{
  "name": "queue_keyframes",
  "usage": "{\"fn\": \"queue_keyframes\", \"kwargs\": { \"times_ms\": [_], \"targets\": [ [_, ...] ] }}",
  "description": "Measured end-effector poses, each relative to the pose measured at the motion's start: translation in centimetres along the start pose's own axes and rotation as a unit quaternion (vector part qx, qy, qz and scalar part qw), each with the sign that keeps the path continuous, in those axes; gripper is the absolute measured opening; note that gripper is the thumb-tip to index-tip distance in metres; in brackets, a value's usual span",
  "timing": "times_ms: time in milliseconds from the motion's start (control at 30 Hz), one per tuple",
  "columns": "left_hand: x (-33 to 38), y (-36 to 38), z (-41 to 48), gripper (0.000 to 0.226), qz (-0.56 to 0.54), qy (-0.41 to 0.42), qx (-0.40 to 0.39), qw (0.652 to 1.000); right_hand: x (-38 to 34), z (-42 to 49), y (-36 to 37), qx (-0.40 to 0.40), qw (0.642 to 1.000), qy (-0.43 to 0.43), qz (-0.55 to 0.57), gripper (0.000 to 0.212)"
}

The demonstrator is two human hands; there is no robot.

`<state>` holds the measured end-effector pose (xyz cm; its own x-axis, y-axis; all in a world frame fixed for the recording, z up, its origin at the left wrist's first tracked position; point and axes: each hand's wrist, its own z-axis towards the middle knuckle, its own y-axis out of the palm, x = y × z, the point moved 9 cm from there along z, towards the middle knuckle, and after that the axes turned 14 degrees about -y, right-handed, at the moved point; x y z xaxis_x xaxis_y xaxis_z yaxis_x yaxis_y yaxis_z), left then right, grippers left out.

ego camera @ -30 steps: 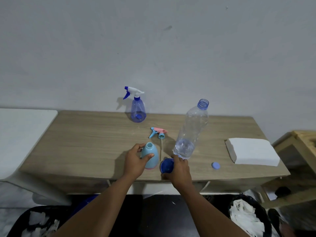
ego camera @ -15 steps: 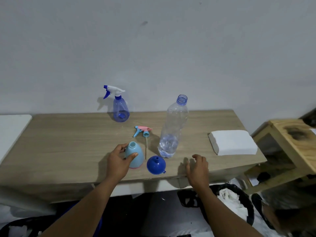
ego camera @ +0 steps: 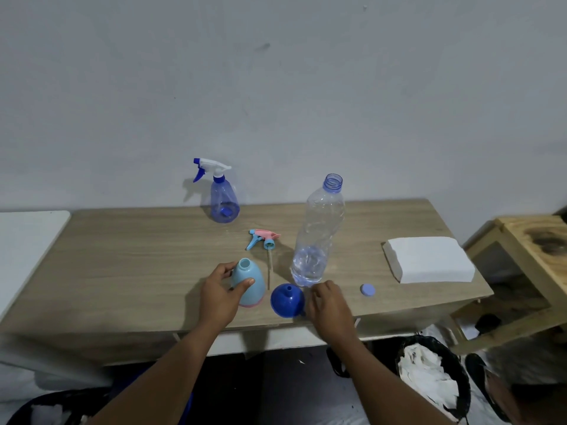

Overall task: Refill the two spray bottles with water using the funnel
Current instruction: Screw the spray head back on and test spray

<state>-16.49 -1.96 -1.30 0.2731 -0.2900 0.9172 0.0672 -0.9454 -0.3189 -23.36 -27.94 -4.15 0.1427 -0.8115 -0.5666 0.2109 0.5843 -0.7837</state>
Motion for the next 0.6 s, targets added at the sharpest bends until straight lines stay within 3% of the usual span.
{"fn": "queue_keyframes", "kwargs": {
  "times_ms": [100, 167, 267, 333, 433, 533, 600],
  "targets": [
    [0.2, 0.0, 0.0, 0.039, 0.004, 0.004, -0.003, 1.0, -4.4, 2.7, 2.2, 0.001, 0.998, -0.066, 0.023, 0.012],
    [0.3, -0.1, -0.1, 0.04, 0.005, 0.008, 0.0, 1.0, -6.4, 5.5, 3.4, -0.008, 0.996, -0.058, 0.063, 0.024],
    [0.5, -0.1, 0.0, 0.04, 0.015, 0.014, 0.004, 1.0, -7.7, 10.3, 4.1, -0.001, 0.989, 0.021, 0.149, 0.031],
    [0.4, 0.1, 0.1, 0.04, 0.025, 0.009, 0.001, 1.0, -7.9, 12.8, 4.7, -0.028, 0.991, 0.046, 0.12, 0.038],
    [-0.2, 0.1, 0.5, 0.045, 0.034, -0.005, 0.006, 0.999, -5.7, 15.2, 7.1, -0.107, 0.976, 0.16, 0.097, 0.046],
    [-0.7, 0.3, 0.9, 0.048, 0.022, -0.011, 0.003, 1.0, -3.6, 16.9, 9.1, -0.158, 0.958, 0.235, 0.039, 0.042],
    [-1.1, 0.3, 1.1, 0.049, 0.005, -0.02, -0.004, 1.0, -2.8, 17.7, 9.9, -0.151, 0.956, 0.252, 0.025, 0.036]
  ]
}}
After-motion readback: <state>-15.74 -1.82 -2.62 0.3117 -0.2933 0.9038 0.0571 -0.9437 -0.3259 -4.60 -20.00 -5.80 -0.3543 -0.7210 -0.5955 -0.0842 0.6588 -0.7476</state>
